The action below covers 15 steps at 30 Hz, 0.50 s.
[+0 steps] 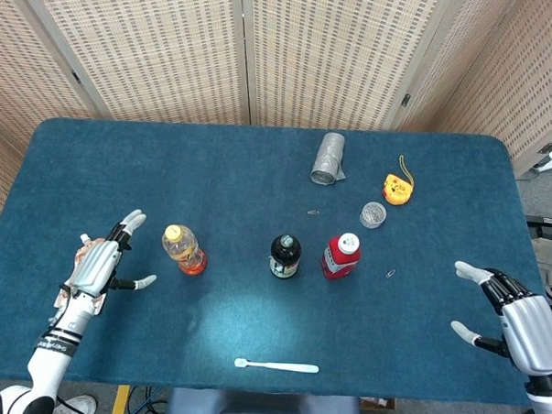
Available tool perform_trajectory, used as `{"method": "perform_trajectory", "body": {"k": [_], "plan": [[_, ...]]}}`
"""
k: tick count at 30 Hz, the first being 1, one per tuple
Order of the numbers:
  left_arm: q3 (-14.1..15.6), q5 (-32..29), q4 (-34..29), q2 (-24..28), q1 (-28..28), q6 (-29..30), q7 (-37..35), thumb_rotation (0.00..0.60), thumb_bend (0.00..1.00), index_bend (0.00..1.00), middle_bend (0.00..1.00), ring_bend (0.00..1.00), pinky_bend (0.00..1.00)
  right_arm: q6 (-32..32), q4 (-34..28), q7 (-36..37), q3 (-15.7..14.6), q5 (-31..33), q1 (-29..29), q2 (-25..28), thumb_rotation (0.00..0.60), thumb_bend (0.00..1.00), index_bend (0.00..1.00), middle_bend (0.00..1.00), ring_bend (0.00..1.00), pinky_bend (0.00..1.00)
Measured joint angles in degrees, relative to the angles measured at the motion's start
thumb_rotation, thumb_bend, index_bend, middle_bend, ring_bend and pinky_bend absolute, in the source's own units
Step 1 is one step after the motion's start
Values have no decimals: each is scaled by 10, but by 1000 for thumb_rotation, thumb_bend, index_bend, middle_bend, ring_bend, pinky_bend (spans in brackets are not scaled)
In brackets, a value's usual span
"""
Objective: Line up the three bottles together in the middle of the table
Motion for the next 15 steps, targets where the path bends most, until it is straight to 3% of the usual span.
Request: {"method": "perform_trajectory", "body": {"k": [7, 15], "plan": [[-15, -48, -13, -2, -34, -69, -29, 600, 65, 0, 0, 12, 306, 1, 19, 28, 2, 1, -5, -6, 600, 0, 233, 330, 270, 436], [-21, -84, 0, -36, -61, -86, -15, 600, 65, 0, 0, 11, 306, -1, 26, 45, 5, 1, -8, -4, 600, 0, 242, 332, 273, 436]]}}
